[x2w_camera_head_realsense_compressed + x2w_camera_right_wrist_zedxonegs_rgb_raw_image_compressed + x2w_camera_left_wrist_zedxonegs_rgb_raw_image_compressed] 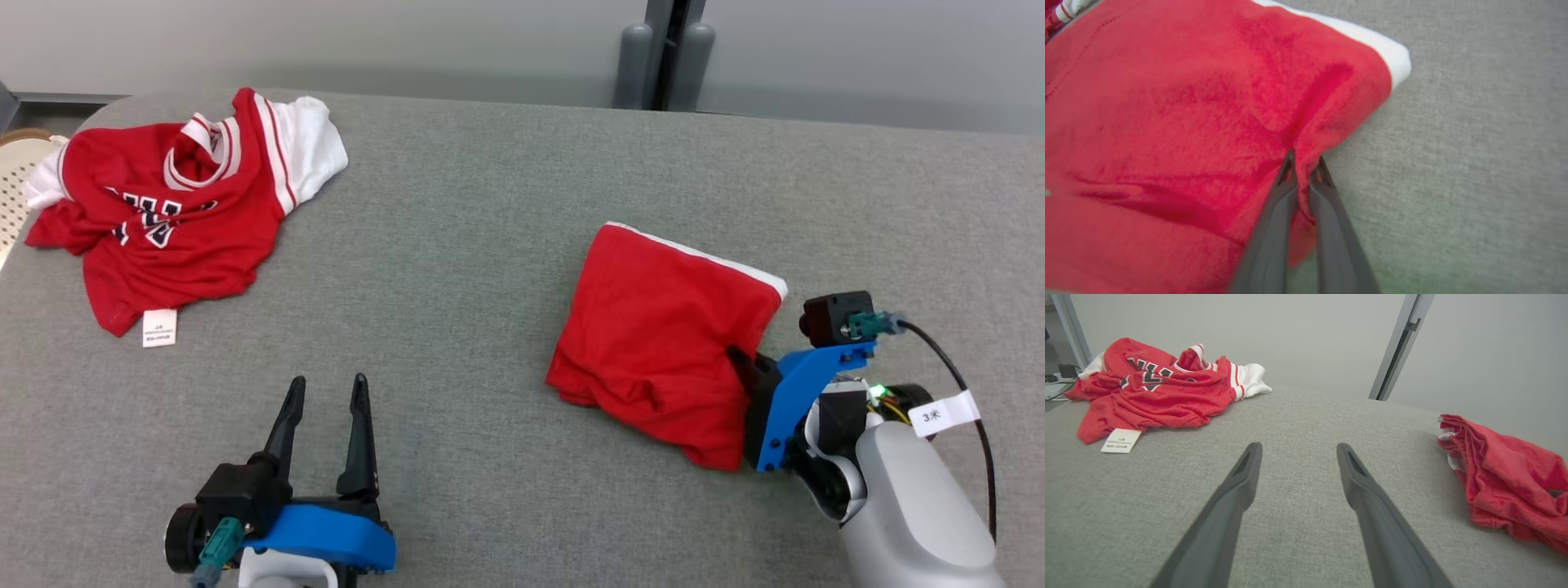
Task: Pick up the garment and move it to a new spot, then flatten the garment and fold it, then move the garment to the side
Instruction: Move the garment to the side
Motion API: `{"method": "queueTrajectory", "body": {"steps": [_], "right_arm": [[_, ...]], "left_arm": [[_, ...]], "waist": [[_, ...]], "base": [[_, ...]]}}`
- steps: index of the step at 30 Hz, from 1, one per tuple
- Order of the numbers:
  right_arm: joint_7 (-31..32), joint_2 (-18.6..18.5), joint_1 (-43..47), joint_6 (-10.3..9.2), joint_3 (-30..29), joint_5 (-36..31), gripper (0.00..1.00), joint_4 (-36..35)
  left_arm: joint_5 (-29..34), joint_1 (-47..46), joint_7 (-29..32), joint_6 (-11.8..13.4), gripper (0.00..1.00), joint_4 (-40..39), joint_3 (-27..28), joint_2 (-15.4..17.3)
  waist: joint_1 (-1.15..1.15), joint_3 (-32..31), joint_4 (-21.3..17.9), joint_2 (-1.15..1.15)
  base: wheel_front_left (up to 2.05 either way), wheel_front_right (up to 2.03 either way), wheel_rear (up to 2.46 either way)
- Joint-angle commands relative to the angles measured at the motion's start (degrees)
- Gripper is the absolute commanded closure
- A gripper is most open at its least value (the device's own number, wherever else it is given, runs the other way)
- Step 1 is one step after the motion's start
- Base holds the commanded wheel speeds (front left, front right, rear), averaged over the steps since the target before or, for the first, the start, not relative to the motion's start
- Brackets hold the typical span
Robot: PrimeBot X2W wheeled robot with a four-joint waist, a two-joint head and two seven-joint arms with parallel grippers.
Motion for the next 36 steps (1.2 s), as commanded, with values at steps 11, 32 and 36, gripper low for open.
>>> {"method": "queueTrajectory", "body": {"steps": [11,32,36], "right_arm": [[-3.58,-11.41,-2.66,0.0,3.34,0.82,1.0,-6.9],[-10.48,-17.22,-8.0,0.0,-7.66,-4.1,1.0,-3.66],[-9.26,-20.51,-10.97,0.0,-8.19,-5.07,1.0,-1.62]], "left_arm": [[3.18,-3.91,-0.25,-1.66,0.0,-3.37,-2.74,-0.11],[6.04,-8.9,1.71,-2.26,0.0,-6.35,-6.23,3.65],[6.01,-8.58,2.09,-2.01,0.0,-7.29,-6.2,4.16]], "waist": [[-0.01,4.22,-11.31,0.0],[-0.01,14.45,-17.92,0.0],[-0.01,15.67,-15.82,0.0]], "base": [[0.0,0.0,0.0],[0.0,0.0,0.0],[0.0,0.0,0.0]]}}
